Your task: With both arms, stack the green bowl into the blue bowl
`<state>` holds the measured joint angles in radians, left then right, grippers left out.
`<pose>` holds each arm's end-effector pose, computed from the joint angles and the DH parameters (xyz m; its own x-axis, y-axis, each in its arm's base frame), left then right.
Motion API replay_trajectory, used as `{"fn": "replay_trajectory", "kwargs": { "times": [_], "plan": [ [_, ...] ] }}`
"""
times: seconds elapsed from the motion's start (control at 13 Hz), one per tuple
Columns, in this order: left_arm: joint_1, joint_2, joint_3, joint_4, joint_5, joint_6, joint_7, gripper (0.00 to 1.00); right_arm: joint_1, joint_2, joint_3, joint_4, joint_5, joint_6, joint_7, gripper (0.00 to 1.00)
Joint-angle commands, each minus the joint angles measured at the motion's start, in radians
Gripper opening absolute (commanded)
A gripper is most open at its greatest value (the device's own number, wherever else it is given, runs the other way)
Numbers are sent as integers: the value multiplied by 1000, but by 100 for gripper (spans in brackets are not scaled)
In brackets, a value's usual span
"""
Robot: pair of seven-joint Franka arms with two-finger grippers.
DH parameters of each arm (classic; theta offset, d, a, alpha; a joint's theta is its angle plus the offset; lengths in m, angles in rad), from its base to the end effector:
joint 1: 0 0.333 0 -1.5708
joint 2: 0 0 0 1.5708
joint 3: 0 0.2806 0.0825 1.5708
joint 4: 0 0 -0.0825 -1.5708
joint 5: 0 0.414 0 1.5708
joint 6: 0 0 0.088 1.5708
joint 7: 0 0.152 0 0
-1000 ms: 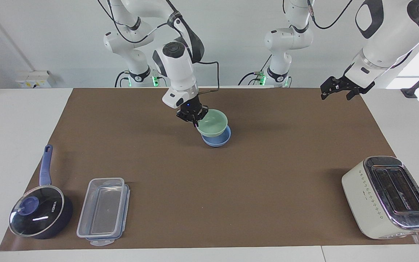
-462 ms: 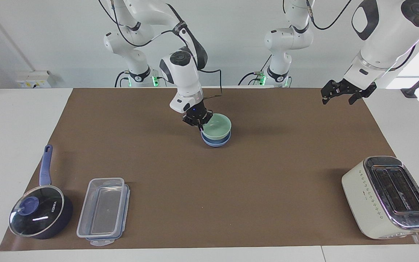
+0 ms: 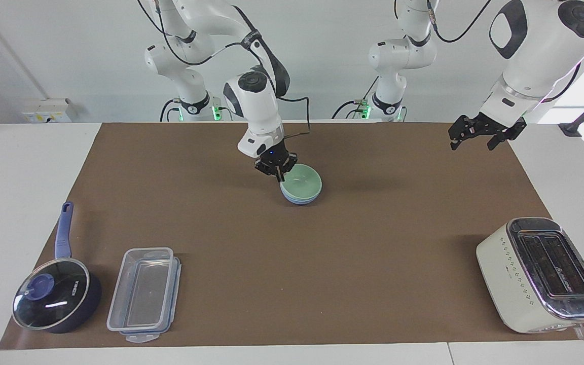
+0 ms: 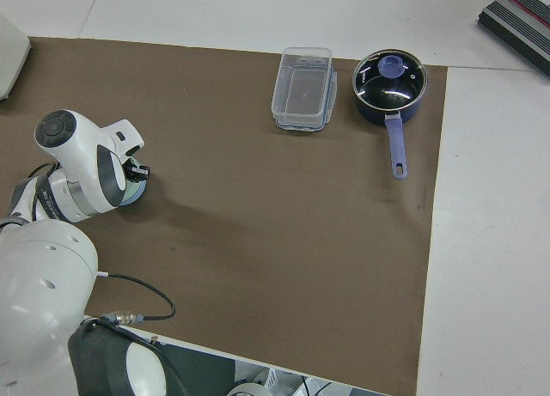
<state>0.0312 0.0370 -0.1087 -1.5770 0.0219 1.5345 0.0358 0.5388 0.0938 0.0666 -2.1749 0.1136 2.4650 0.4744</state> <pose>0.5842 -0.0412 0.5165 0.9905 -0.1123 -0.0798 -0.1138 -0.9934 -0.0150 0.4872 0.3411 0.2702 0.9912 0.0371 0.1273 0.0587 -0.9837 -0.1700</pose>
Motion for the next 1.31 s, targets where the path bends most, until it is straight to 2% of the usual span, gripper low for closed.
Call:
{"fn": "replay_trajectory", "kwargs": {
  "times": [0.0, 0.31, 0.54, 0.77, 0.92, 1.23],
  "plan": [
    [1, -11, 1, -18, 23, 18, -4, 100, -25, -46, -5, 3, 17, -30, -17, 100],
    [-2, -15, 3, -20, 23, 13, -4, 100, -164, -184, -8, 12, 15, -243, -72, 100],
    [4, -17, 7, -18, 23, 13, -4, 100, -330, -265, -10, 24, 14, -351, -190, 100],
    [4, -17, 9, -18, 23, 13, -4, 100, -453, -246, -11, 143, -6, -455, -197, 100],
    [4, -17, 9, -18, 23, 13, -5, 100, -512, -233, -10, 187, -58, -480, -232, 100],
    [4, -17, 9, -18, 23, 13, -5, 100, -585, -186, -11, 314, -71, -607, -306, 100]
  ]
}}
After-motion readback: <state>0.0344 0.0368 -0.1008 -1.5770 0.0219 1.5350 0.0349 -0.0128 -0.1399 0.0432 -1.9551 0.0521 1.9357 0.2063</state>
